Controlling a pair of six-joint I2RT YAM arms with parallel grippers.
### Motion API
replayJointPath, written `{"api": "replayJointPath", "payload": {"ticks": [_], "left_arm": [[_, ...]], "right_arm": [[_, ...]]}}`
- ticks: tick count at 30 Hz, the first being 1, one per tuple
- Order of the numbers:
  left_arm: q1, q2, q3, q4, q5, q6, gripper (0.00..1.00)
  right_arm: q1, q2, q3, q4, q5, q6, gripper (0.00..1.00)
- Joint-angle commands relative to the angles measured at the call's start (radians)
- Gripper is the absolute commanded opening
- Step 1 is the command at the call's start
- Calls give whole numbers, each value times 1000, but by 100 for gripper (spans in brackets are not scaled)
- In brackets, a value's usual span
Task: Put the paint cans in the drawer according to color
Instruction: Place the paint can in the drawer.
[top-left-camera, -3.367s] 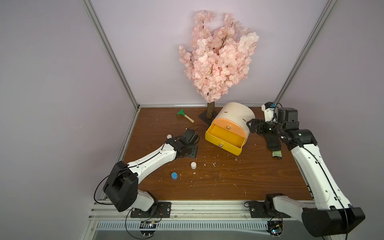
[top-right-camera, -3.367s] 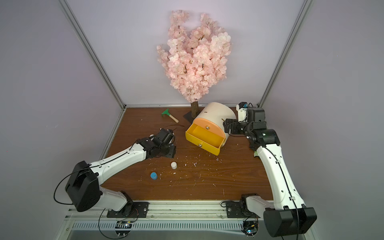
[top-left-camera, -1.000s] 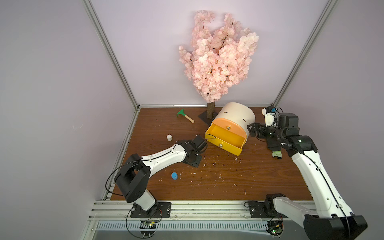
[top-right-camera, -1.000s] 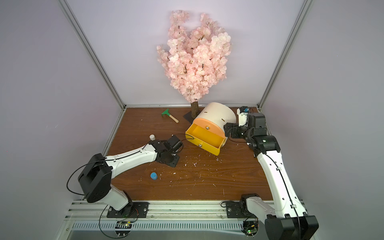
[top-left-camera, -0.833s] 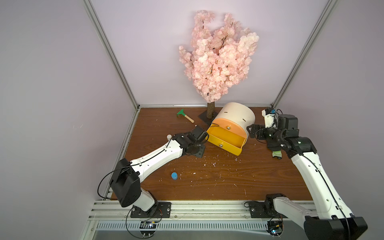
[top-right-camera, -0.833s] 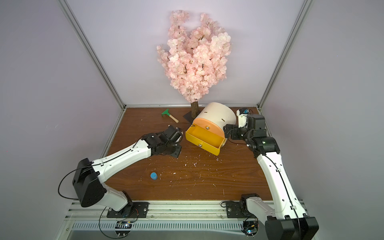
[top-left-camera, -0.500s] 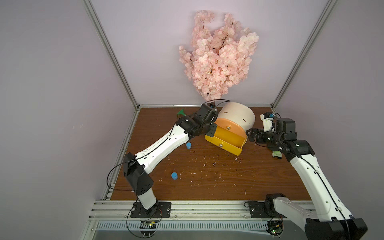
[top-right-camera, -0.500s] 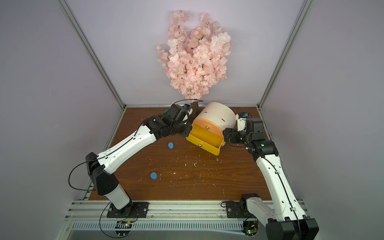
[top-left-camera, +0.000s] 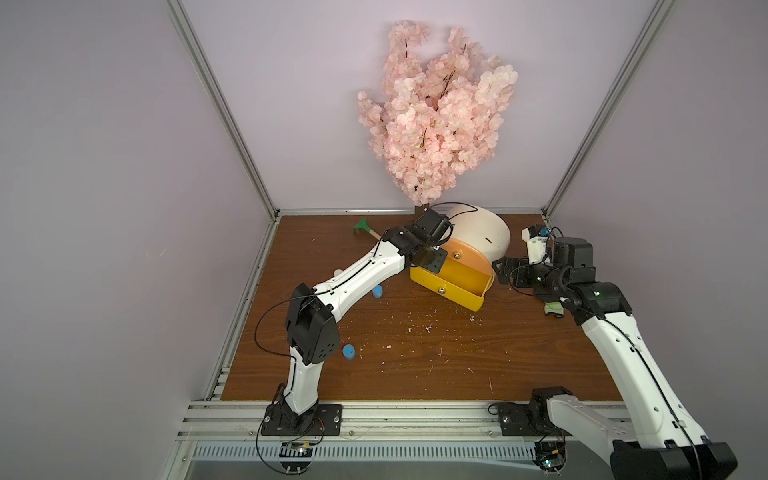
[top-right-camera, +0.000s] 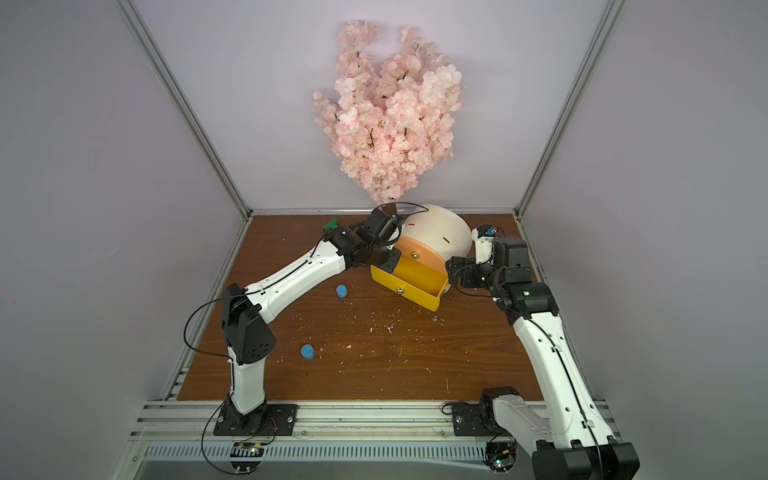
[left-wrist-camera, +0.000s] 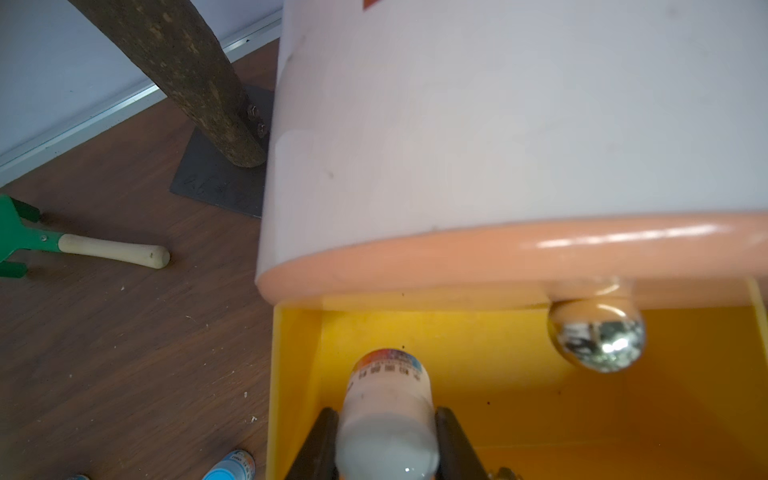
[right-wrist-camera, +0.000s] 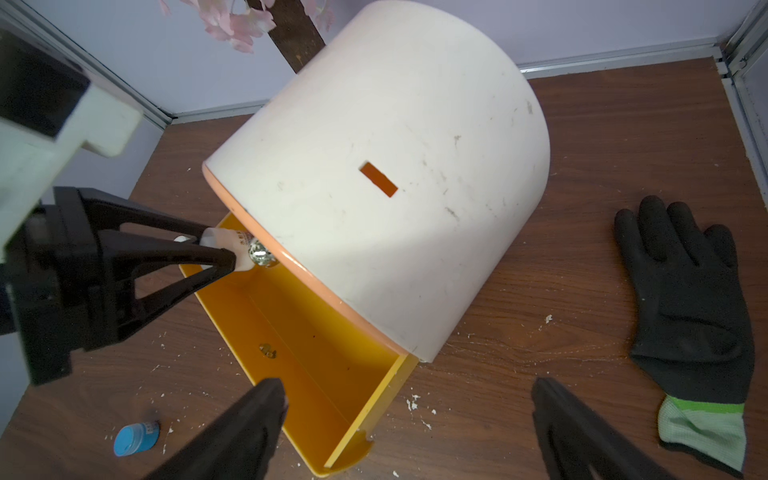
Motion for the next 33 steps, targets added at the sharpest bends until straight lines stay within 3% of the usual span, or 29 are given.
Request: {"api": "replayJointPath", "payload": {"ticks": [1, 14, 20, 26, 33], "left_arm": [[-11, 15, 0, -15, 6, 20, 30], [-11, 46, -8, -14, 14, 26, 49], [-10, -13, 18, -13, -59, 4, 53], [39, -94, 29, -13, -138, -11, 53], [209, -171, -97, -10, -167, -1, 55]], "right_arm": [[5, -15, 14, 4, 4, 1, 99], [5, -17, 17, -6, 16, 2, 99], [35, -20, 47, -8, -20, 41, 99], [238, 16, 156, -38, 60, 88, 99], [449, 56, 181, 18, 125, 144, 99]]}}
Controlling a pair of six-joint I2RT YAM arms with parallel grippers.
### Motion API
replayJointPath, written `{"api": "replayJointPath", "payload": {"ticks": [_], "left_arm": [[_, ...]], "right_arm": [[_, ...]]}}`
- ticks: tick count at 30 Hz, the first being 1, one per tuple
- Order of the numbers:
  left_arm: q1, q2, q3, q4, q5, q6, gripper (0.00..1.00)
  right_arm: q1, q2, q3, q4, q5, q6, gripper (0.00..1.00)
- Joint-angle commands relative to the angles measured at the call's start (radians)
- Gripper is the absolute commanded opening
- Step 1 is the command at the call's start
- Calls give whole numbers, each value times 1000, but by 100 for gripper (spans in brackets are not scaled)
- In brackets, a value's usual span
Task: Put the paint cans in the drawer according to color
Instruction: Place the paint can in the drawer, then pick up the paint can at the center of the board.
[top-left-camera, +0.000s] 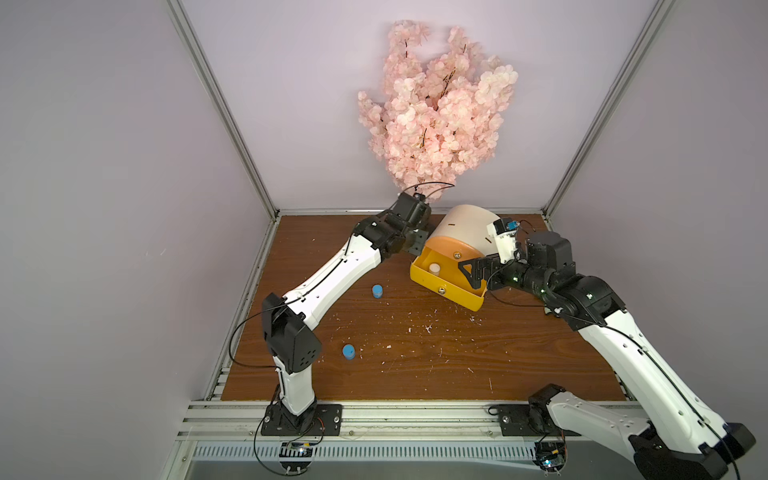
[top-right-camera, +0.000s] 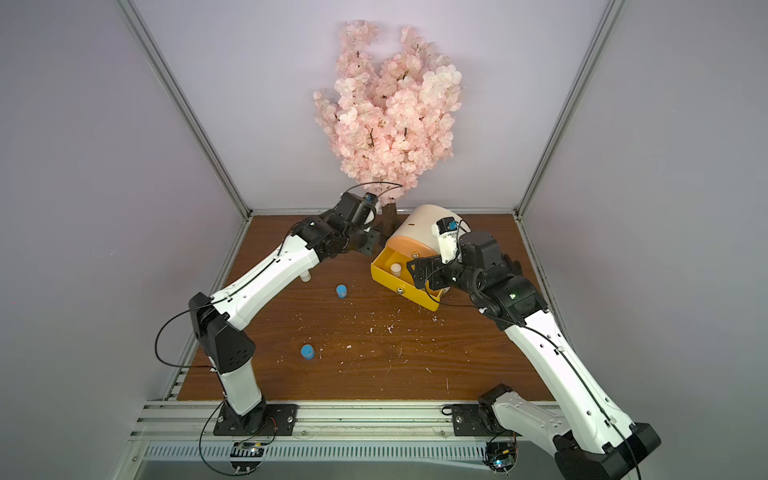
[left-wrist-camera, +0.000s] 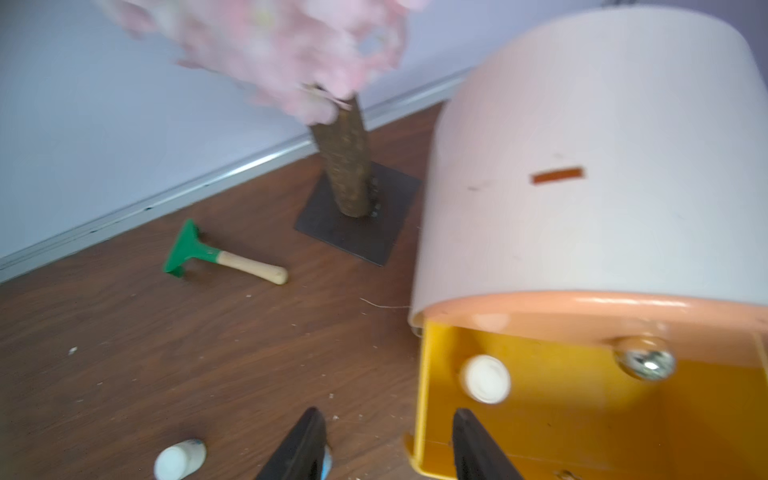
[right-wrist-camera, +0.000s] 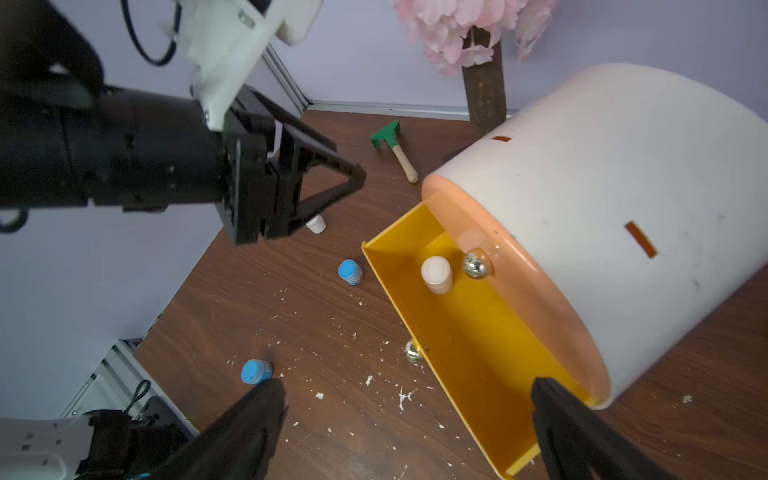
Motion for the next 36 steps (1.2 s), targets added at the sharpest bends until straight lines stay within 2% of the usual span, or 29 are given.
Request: {"api": "replayJointPath", "payload": {"ticks": [1, 10, 16, 20, 28, 36], "left_arm": [[100, -12, -79, -24, -33, 0, 55], [321, 5, -248, 5, -1, 14, 62], [436, 83, -314, 37, 61, 27, 63], [470, 115, -353, 64, 59, 33, 65], [491, 185, -387, 112, 138, 43, 65], [502, 215, -397, 126, 92, 46, 62]], "right_arm": [[74, 27, 11, 38, 69, 44, 99], [234, 96, -32, 107, 101, 43, 99], [266, 113, -45, 130, 118, 46, 99], [267, 114, -44, 128, 133, 45, 99], [270, 100, -43, 127, 151, 51, 99], [270, 91, -37, 119, 160, 57, 99]]}}
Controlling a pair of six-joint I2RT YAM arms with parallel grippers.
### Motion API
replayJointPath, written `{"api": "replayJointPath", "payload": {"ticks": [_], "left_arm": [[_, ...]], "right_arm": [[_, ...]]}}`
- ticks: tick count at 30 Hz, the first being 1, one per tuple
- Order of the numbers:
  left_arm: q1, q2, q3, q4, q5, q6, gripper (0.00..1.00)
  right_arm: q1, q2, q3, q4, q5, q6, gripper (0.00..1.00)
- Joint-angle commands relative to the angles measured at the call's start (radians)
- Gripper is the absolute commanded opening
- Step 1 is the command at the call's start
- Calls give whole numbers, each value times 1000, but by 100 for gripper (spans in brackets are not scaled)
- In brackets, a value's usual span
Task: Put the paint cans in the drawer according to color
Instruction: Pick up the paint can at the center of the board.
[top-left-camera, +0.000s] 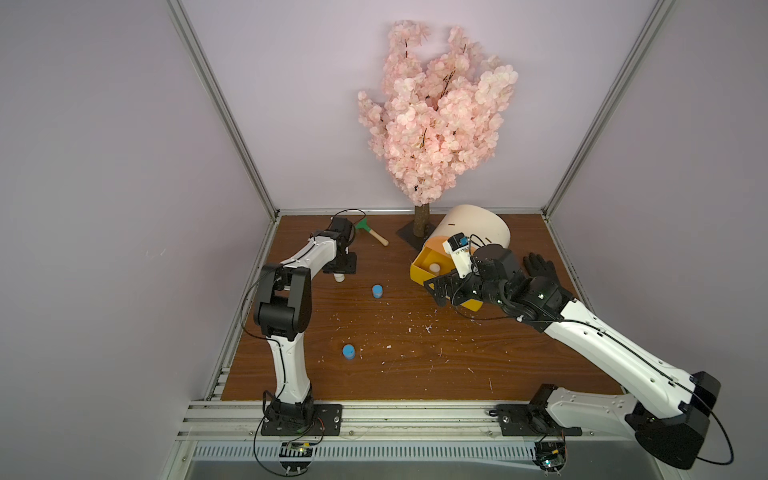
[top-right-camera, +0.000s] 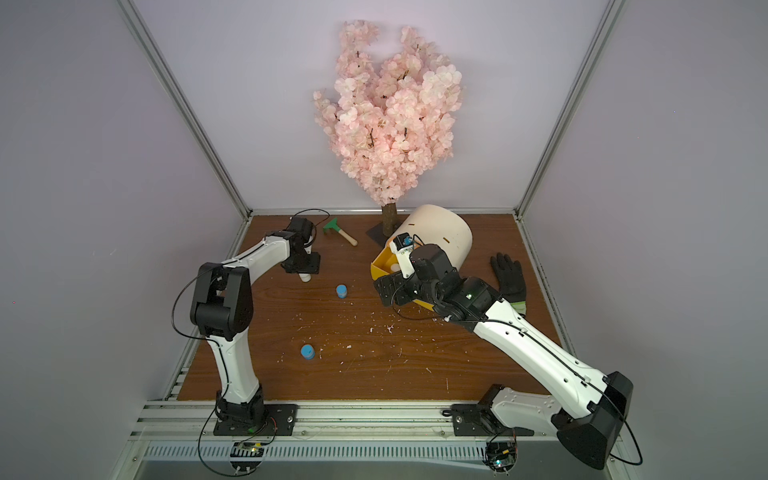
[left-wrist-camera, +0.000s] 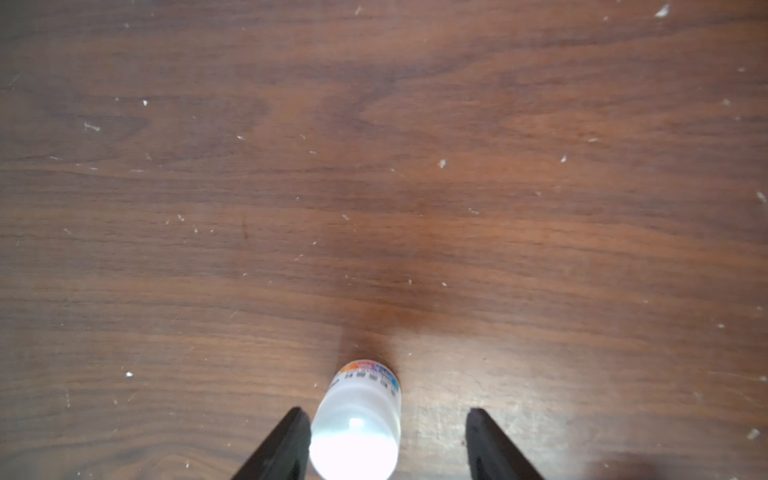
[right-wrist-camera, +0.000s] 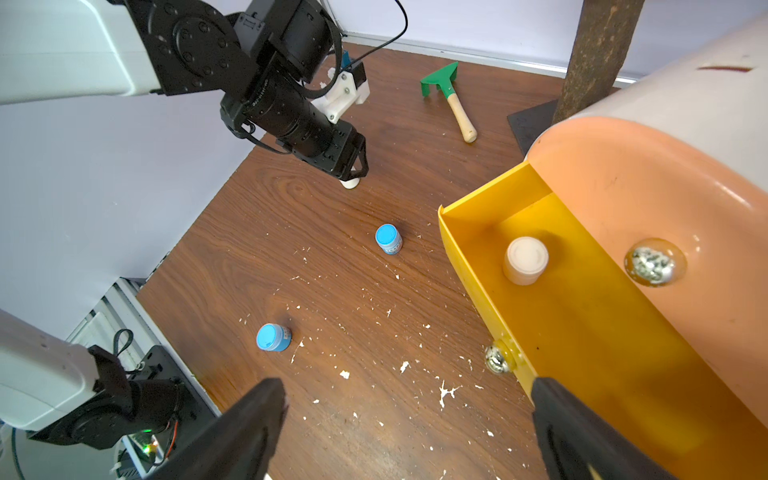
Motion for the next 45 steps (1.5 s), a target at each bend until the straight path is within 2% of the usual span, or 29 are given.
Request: {"api": "replayJointPath", "payload": {"ticks": [1, 10, 20, 32, 38, 45], "left_arm": [[23, 16, -6, 5, -30, 8, 62], [30, 8, -60, 40, 27, 21, 62], [30, 10, -69, 40, 19, 19, 45], [24, -67, -84, 35, 26, 33, 32], [-3, -148, -106, 31, 68, 46, 30], [-87, -269, -98, -1, 130, 60, 29]], "right_arm": [[7, -33, 9, 21, 19, 15, 99], [6, -35, 1, 15, 31, 10, 99], [7, -39, -5, 8, 39, -2, 99], [7, -39, -8, -11, 69, -10, 99], [1, -51, 42, -93, 184, -11, 99], [-30, -50, 129, -215, 372, -2, 99]]}}
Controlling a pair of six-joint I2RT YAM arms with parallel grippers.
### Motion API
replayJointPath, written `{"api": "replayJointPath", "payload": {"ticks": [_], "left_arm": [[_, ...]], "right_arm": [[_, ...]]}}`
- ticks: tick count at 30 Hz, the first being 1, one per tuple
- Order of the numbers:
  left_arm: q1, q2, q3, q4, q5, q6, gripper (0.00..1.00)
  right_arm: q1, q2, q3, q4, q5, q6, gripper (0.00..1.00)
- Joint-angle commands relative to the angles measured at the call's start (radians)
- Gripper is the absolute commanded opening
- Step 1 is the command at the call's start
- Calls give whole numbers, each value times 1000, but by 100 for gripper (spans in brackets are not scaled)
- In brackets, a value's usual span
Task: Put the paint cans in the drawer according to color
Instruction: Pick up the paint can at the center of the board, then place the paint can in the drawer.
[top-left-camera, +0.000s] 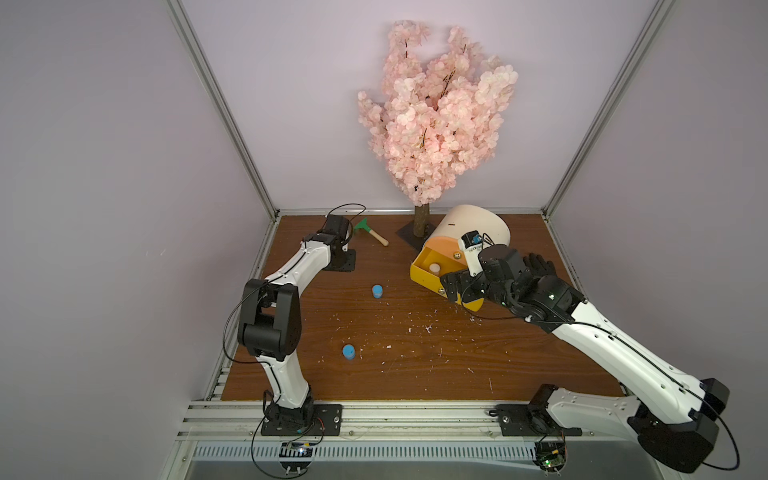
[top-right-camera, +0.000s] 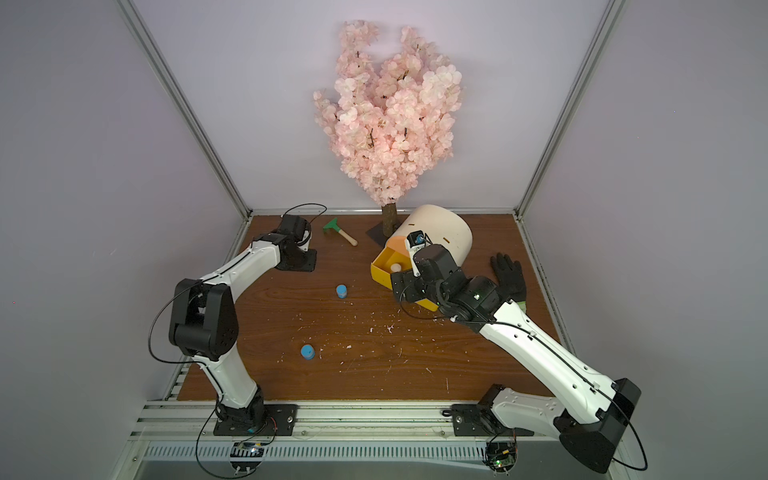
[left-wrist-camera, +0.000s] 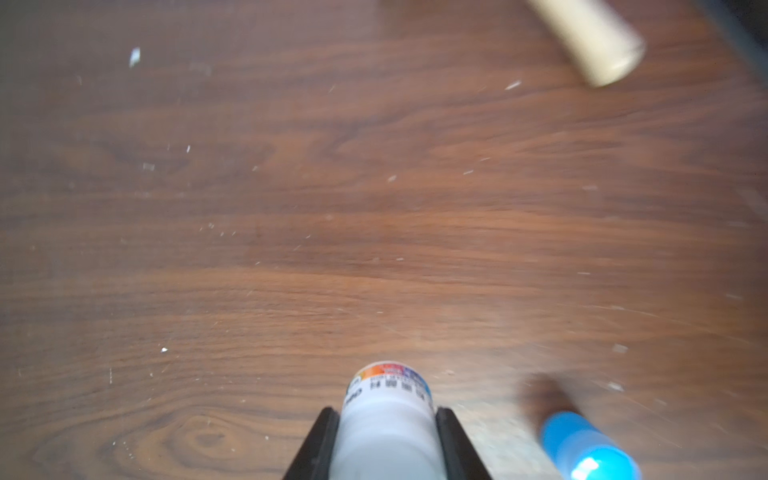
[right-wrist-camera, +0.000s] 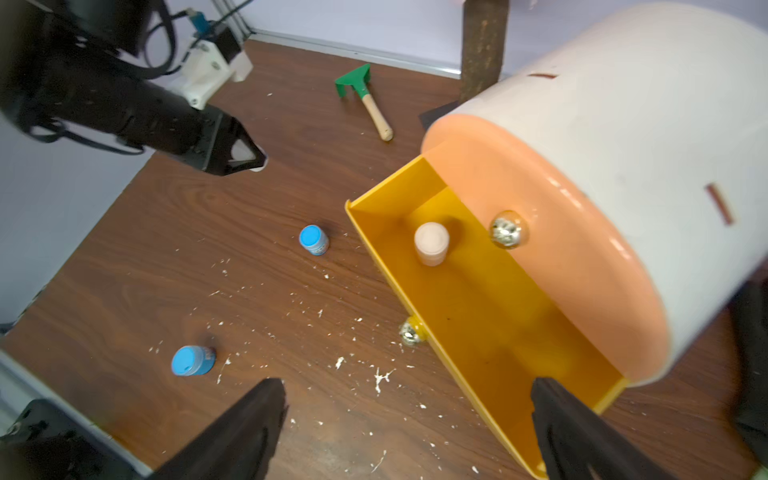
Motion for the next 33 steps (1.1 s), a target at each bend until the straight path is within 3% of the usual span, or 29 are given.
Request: {"api": "replayJointPath", "payload": {"ticks": [1, 13, 23, 33], "left_arm": [[-56, -69, 7, -39, 64, 13, 29], [-358, -178, 167, -70, -21, -13, 28], [-602, -82, 338, -87, -101, 26, 28], [-681, 90, 457, -85, -87, 46, 28]], "right_arm": [[-24, -29, 68, -63, 136, 7, 99], [-87, -37, 32, -113, 250, 60, 99], [-239, -132, -68, -60, 224, 82, 99], [-241, -171, -95, -38, 157, 50, 99]]}}
